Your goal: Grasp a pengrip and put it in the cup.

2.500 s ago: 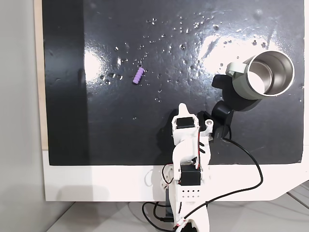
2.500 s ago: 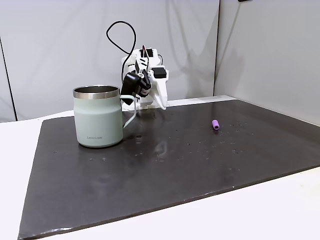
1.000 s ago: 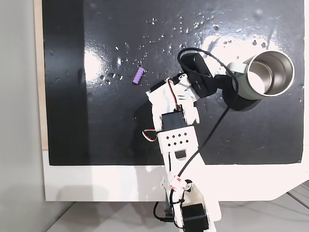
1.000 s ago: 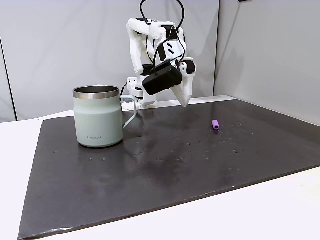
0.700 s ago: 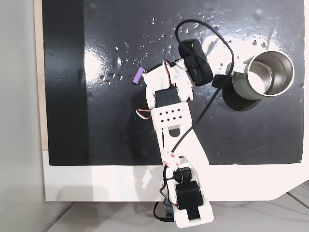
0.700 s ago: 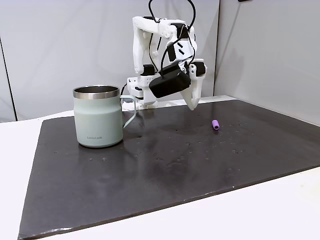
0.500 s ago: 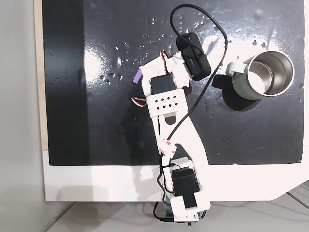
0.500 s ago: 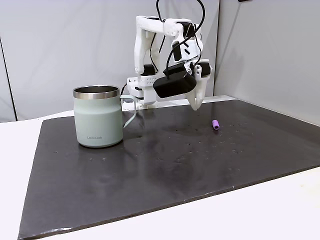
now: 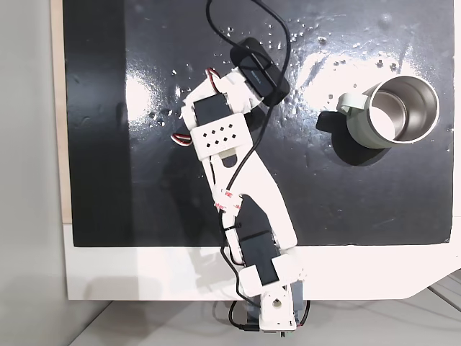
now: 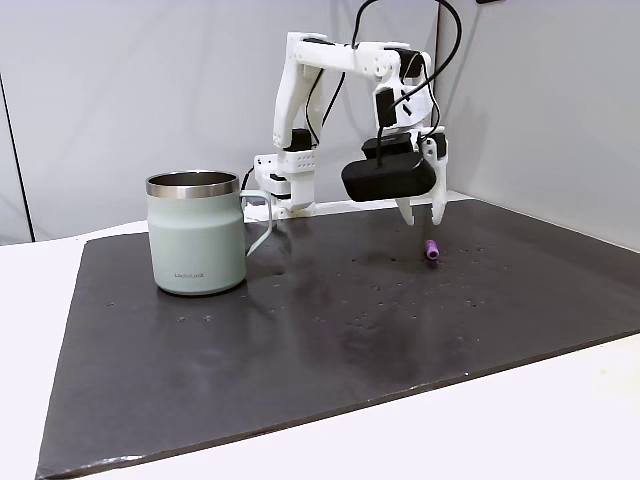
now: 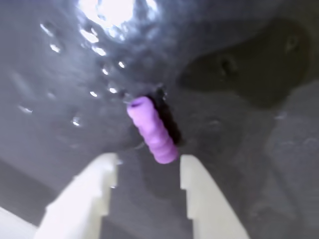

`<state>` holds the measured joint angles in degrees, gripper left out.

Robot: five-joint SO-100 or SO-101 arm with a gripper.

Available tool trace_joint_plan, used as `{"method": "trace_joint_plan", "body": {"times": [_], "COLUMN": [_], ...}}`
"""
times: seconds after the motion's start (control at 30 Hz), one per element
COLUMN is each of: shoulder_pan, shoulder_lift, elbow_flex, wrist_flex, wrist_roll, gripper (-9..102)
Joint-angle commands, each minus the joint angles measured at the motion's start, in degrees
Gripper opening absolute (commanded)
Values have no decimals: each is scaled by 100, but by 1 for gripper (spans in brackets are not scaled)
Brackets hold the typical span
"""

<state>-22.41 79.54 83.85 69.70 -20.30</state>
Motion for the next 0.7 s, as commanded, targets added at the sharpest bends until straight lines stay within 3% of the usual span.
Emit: {"method": "trace_joint_plan", "body": {"times": [0.0,0.67], "shoulder_pan": [-255,-422], "shoulder_lift": [-9,-158], "elbow_flex": [-378,905], "wrist_flex": [35,-1327], "wrist_roll": [-237,-1248], "gripper": [19,19]}}
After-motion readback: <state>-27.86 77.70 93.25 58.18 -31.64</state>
